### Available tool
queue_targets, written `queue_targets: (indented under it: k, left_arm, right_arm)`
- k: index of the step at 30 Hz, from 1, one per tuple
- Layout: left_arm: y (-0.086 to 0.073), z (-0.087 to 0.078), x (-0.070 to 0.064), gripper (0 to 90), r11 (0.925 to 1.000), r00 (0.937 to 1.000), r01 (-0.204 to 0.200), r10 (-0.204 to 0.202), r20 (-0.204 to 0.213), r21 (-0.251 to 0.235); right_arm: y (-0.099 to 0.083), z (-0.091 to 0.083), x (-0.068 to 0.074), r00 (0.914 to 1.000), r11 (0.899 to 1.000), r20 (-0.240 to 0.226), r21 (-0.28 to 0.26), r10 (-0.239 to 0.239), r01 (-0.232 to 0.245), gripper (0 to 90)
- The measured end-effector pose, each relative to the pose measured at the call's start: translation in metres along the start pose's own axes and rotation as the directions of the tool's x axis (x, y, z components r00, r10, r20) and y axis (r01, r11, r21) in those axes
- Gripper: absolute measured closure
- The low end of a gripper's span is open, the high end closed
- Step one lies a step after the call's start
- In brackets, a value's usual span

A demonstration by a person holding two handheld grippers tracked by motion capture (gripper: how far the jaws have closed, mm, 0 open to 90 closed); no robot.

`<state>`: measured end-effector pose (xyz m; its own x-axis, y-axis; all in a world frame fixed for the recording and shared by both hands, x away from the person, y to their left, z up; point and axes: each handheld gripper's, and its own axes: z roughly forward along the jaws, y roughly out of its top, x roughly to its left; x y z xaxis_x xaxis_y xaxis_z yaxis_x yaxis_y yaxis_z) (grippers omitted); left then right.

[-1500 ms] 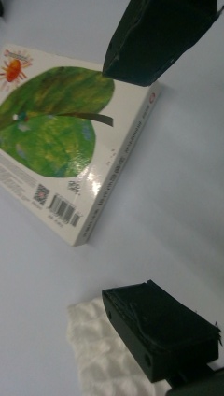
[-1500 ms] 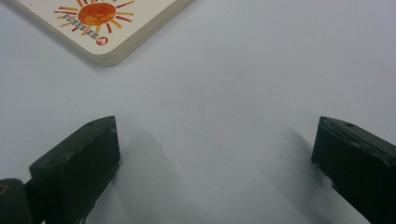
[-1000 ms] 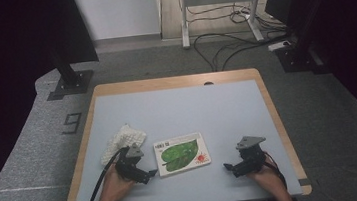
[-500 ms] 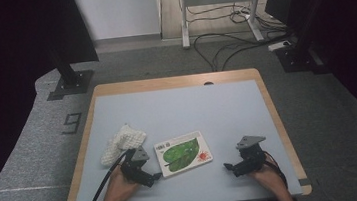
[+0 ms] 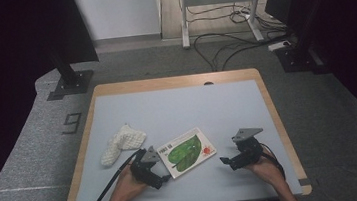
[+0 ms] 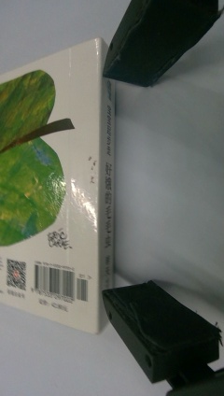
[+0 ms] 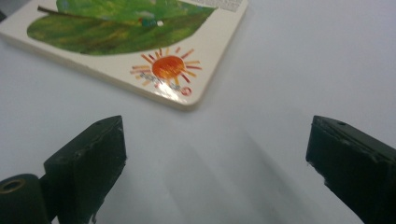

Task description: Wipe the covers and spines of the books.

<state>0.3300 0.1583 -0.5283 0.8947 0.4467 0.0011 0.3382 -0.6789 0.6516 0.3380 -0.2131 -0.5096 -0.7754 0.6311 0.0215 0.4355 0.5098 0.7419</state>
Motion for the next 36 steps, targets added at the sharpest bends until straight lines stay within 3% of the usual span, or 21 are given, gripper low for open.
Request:
queue_targets:
  k: [7,21,27,36]
  left_arm:
    - [0.0,0.0,0.0,0.0,1.0,1.0,0.005,-0.005,-0.002,0.0]
    - [0.0,0.001,0.0,0.0,0.9999,0.9999,0.014,-0.014,0.001,-0.004]
    - [0.0,0.0,0.0,0.0,0.9999,0.9999,0.012,-0.012,0.001,-0.001]
    - [0.0,0.0,0.0,0.0,0.9999,0.9999,0.012,-0.012,0.001,-0.002]
  right_arm:
    - [0.017,0.017,-0.001,0.9997,1.0,-0.018,0.012,-0.017,0.017,3.0]
    - [0.051,0.062,-0.001,0.9971,0.999,-0.076,0.031,-0.003,0.005,0.0]
    - [0.058,0.079,0.0,0.9954,0.998,-0.095,0.055,-0.001,0.006,0.0]
    - [0.061,0.093,-0.005,0.9899,0.997,-0.136,0.068,0.042,-0.032,0.0]
